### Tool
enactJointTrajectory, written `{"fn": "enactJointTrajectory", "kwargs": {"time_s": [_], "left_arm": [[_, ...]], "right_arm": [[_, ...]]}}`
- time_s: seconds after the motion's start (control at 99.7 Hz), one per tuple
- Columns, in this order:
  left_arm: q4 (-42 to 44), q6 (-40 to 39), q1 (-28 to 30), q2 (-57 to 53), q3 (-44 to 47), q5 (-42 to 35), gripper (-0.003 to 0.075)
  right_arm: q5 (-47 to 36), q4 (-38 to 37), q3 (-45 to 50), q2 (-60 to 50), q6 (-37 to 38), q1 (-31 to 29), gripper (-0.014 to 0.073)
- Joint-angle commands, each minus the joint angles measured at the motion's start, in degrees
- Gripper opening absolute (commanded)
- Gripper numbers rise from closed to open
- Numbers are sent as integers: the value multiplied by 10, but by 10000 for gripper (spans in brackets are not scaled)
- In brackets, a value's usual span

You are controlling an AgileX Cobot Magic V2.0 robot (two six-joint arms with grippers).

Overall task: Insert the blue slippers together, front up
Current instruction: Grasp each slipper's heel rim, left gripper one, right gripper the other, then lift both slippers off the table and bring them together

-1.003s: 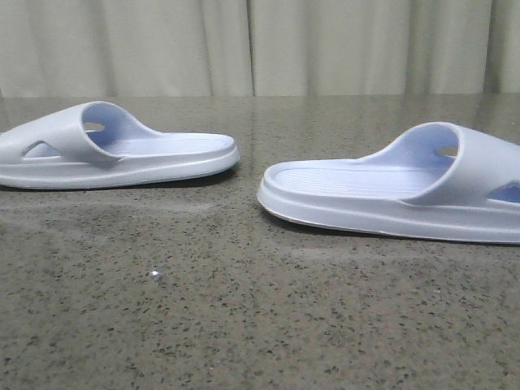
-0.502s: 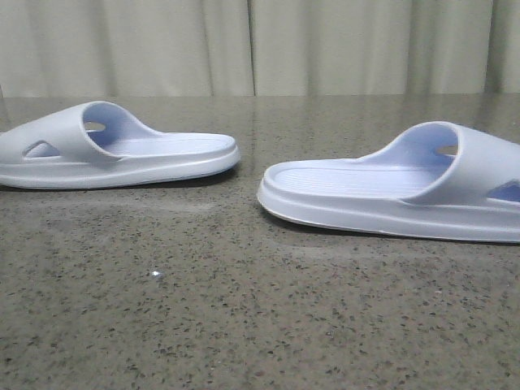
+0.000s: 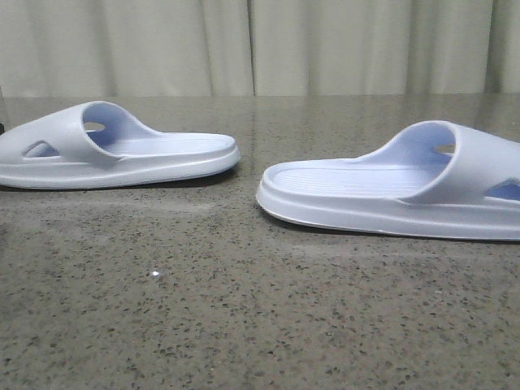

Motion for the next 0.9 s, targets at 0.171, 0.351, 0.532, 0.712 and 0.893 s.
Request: {"fn": "enactJointTrajectory", "kwargs": {"time_s": [0.171,0.351,0.532,0.712,0.893], "left_arm": [[-70,36,-1,11,-17,48,215],[-71,36,-1,13,-17,59,15],[-68,37,1,10,-17,76,15],[-44,37,6,-8,-17,84,15],[-45,37,46,-42,-17,113,15]], "right_arm": [[-2,24,-16,-8,-11,-5,-103],[-2,24,-16,-8,-11,-5,-103],[-2,51,-17,-8,-14,-5,-103],[29,88,-45,-8,-22,-5,-103],[55,137,-72,-19,-29,-16,-103]]}}
